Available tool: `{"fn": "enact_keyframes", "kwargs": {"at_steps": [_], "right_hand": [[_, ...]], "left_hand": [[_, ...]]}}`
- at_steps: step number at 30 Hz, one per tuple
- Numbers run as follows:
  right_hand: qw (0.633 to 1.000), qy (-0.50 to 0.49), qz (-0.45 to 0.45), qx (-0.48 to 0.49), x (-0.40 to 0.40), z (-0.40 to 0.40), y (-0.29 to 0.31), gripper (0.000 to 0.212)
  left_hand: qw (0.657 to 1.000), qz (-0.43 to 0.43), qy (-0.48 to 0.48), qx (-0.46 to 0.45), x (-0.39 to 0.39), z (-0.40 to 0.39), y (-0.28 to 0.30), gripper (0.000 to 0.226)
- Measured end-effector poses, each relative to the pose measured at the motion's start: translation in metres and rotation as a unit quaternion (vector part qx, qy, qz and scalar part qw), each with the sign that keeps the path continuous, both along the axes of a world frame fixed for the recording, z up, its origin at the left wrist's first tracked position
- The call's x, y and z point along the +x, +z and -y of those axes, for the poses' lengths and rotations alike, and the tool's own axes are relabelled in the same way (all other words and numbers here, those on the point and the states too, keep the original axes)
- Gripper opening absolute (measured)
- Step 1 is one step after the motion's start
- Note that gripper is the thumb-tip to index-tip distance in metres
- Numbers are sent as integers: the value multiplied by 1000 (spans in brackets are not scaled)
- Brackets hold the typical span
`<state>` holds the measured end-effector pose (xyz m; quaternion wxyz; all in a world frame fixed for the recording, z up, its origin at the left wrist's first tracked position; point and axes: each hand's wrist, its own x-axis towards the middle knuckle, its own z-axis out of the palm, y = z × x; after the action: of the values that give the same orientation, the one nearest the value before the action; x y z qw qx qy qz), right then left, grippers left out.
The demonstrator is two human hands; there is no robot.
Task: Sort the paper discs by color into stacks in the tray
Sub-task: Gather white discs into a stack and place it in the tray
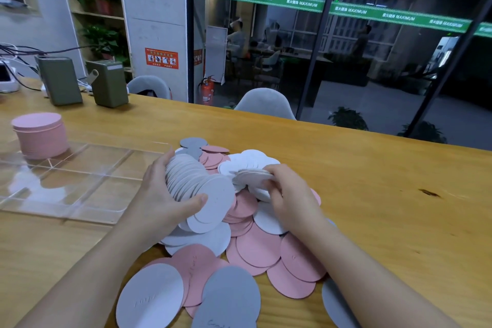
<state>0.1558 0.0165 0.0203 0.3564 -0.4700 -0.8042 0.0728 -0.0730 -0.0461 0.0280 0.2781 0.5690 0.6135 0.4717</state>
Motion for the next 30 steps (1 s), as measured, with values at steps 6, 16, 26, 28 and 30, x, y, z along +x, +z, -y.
{"fn": "enact_keyframes", "kwargs": {"at_steps": [6,16,26,28,30], "right_hand": [[985,108,-124,-59,6,34,12,17],[979,79,-183,-47,7,45,8,16],[997,-8,-26,-74,4,43,4,17],[996,-15,-13,-82,1,44,7,14],[997,-12,7,-77,-4,47,10,12]], "left_hand": [[1000,1,-4,3,0,-1,0,116],[999,-9,21,23,1,3,5,109],[996,-67,24,57,-14,24,23,108],[994,-84,9,64,-23,36,22,107],[993,-105,-5,54,-36,49,18,109]]}}
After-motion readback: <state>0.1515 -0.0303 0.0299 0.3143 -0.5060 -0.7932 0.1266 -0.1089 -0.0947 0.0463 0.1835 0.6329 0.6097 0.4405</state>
